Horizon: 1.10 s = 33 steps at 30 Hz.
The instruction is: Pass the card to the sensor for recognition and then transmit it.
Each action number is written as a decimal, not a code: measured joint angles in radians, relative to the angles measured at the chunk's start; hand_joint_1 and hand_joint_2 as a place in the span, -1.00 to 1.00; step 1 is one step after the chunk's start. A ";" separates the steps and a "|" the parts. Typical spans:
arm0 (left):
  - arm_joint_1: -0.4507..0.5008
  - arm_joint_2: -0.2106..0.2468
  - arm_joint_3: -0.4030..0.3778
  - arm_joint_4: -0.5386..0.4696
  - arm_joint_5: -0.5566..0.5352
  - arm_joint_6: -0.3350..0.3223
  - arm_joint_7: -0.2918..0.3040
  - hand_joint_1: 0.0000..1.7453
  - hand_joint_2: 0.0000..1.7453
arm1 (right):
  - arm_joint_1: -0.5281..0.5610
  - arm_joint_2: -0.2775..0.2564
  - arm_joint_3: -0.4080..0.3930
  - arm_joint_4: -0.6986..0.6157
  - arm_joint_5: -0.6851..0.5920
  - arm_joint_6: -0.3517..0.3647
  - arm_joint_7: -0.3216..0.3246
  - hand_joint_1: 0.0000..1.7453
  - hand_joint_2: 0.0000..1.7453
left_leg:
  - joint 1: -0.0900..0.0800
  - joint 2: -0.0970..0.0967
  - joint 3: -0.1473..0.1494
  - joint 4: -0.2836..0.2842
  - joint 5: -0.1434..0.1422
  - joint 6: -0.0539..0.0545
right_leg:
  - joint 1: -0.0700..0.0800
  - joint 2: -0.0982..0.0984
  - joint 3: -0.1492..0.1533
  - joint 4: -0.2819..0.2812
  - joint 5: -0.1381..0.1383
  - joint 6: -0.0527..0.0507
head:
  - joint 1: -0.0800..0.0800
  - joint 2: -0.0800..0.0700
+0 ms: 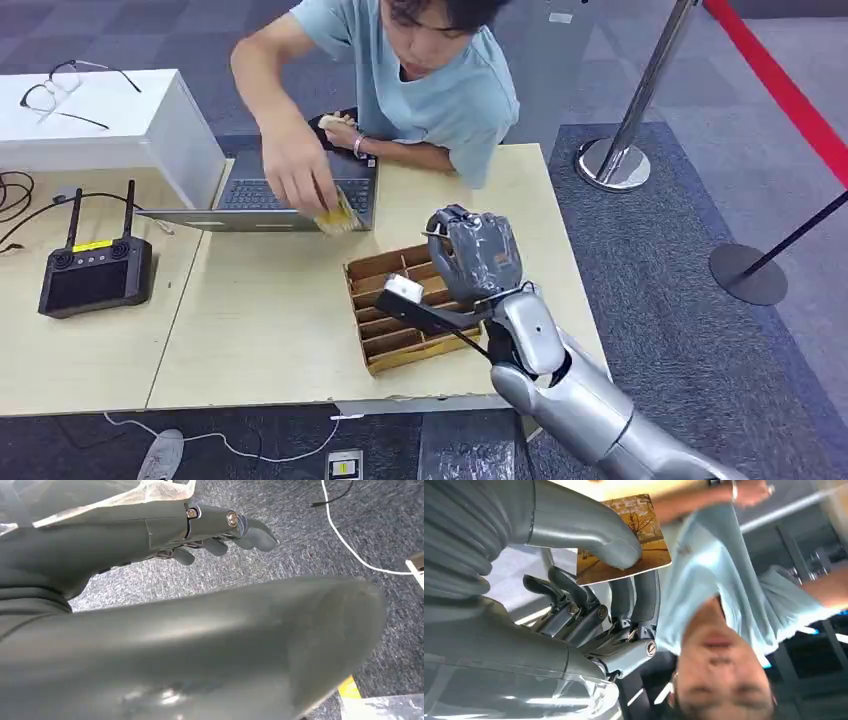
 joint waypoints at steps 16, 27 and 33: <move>-0.011 -0.003 -0.005 0.000 -0.021 -0.001 0.002 -1.00 -1.00 | -0.118 0.018 0.006 -0.021 0.003 0.042 -0.005 1.00 1.00 | 0.000 0.000 0.000 0.000 0.000 0.000 | 0.000 0.000 0.000 0.000 0.000 0.000 | 0.000 0.000; -0.025 -0.004 -0.023 0.000 -0.035 -0.010 0.009 -1.00 -1.00 | -0.169 0.061 0.028 0.007 0.003 0.055 -0.031 1.00 1.00 | 0.000 0.000 0.000 0.000 0.000 0.000 | 0.000 0.000 0.000 0.000 0.000 0.000 | 0.000 0.000; -0.031 -0.006 -0.026 0.000 -0.044 -0.016 0.014 -1.00 -1.00 | -0.179 0.087 0.042 0.050 0.008 0.067 -0.040 1.00 1.00 | 0.000 0.000 -0.001 0.000 0.000 0.000 | 0.000 0.000 0.000 0.000 0.000 0.000 | 0.000 0.000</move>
